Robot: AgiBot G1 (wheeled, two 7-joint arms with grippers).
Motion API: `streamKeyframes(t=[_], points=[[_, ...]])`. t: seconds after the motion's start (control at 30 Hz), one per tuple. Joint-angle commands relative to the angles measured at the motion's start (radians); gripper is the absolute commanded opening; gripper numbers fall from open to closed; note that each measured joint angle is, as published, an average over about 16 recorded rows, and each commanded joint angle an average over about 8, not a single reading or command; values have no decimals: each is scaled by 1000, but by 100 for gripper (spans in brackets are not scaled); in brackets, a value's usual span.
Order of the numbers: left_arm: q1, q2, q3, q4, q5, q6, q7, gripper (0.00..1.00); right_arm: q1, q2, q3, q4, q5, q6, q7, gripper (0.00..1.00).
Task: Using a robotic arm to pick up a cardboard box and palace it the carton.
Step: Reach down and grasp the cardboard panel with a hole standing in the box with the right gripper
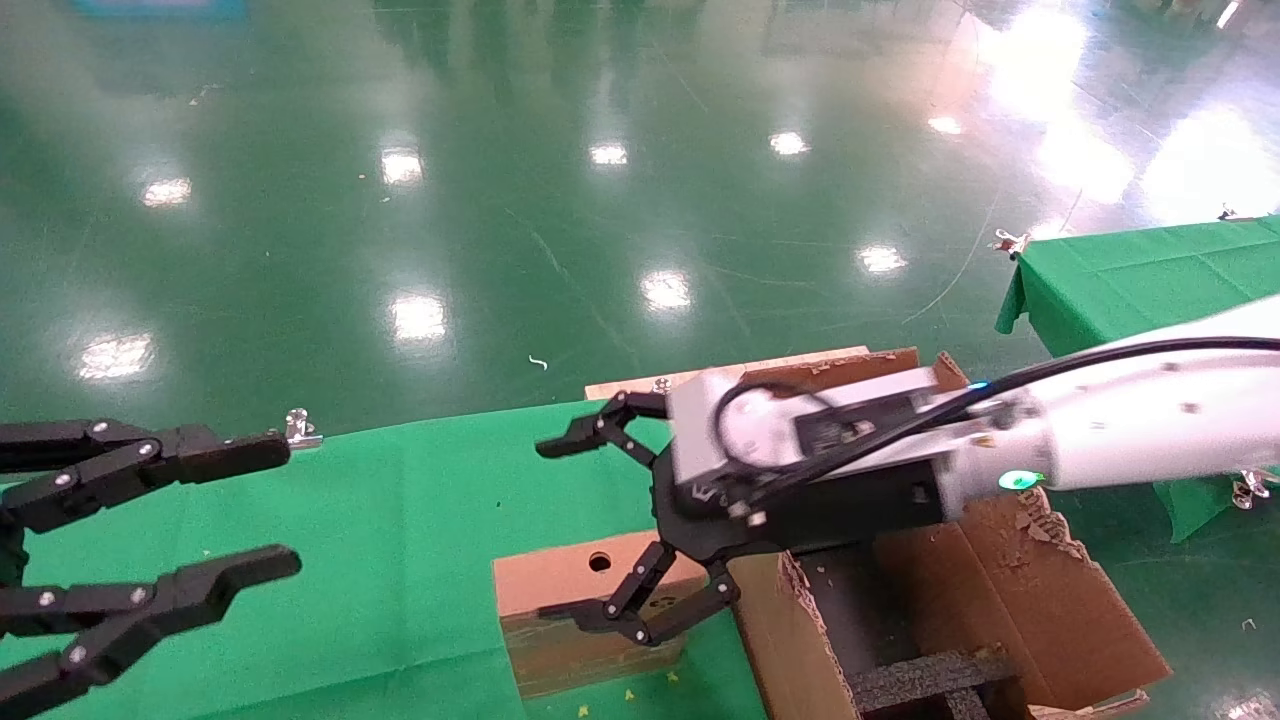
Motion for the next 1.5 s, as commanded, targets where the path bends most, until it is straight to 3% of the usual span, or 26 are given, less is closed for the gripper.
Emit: streamKeyframes(t=[0.03,0.5,1.1,1.13,1.23,1.3,1.4,1.5], points=[[0,0,0,0,0,0,0,0,26,-22,-29,-7,-66,3,-8,100],[0,0,1,0,-1,0,1,0,155,-156,-178,-14,-367,-6,10,100],[-1,-1,2,0,-2,-1,1,0,212,-231,-291,-10,-571,-34,12,100],[-1,-1,2,0,-2,-1,1,3,214,-232,-294,-11,-573,-38,13,100],[-1,-1,3,0,-2,-1,1,40,216,-234,-301,-12,-580,-45,12,100],[-1,-1,3,0,-2,-1,1,65,216,-235,-304,-12,-582,-49,13,84],[-1,-1,3,0,-2,-1,1,100,217,-236,-309,-16,-581,-55,17,48],[0,-1,3,0,-2,-1,2,100,218,-237,-311,-21,-577,-58,23,10]])
